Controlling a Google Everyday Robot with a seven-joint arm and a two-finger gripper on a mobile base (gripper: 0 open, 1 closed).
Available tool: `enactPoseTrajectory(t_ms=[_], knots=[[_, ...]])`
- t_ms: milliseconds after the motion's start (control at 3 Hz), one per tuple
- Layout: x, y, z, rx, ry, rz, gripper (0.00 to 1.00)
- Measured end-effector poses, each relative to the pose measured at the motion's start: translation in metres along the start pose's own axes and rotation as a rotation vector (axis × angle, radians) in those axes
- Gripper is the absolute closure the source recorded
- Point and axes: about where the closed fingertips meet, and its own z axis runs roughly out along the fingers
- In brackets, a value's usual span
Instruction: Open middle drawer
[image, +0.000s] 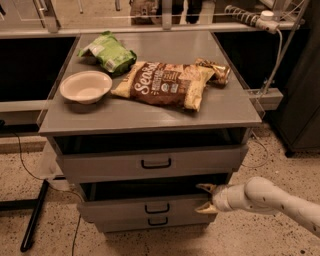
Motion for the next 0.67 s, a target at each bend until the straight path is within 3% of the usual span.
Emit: enactPoseTrajectory(t_ms=[333,667], knots=[[-0.0013,0.0140,-0.0004,-0.020,-0.026,0.010,0.61],[-0.0058,0.0120,-0.0053,-0.020,-0.026,0.010,0.84]])
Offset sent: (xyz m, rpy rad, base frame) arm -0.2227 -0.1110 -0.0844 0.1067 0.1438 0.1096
